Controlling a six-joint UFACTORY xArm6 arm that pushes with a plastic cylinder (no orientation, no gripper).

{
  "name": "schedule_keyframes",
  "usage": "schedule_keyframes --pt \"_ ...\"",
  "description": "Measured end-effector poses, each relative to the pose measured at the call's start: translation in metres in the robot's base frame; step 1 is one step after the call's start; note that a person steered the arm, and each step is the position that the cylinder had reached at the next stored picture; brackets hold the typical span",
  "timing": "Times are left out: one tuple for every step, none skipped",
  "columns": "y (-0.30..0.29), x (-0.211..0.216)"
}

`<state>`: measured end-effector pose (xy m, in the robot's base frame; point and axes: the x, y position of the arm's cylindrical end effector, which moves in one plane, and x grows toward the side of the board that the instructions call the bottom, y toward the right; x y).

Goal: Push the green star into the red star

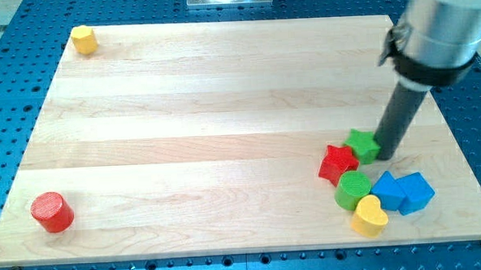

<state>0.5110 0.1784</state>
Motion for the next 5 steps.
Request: schedule_keyframes --pt "-0.005 -0.030" --pt "-0.003 -0.124" --pt "-0.057 -0.212" --pt "-0.151 -0.280" --pt "-0.235 -0.317"
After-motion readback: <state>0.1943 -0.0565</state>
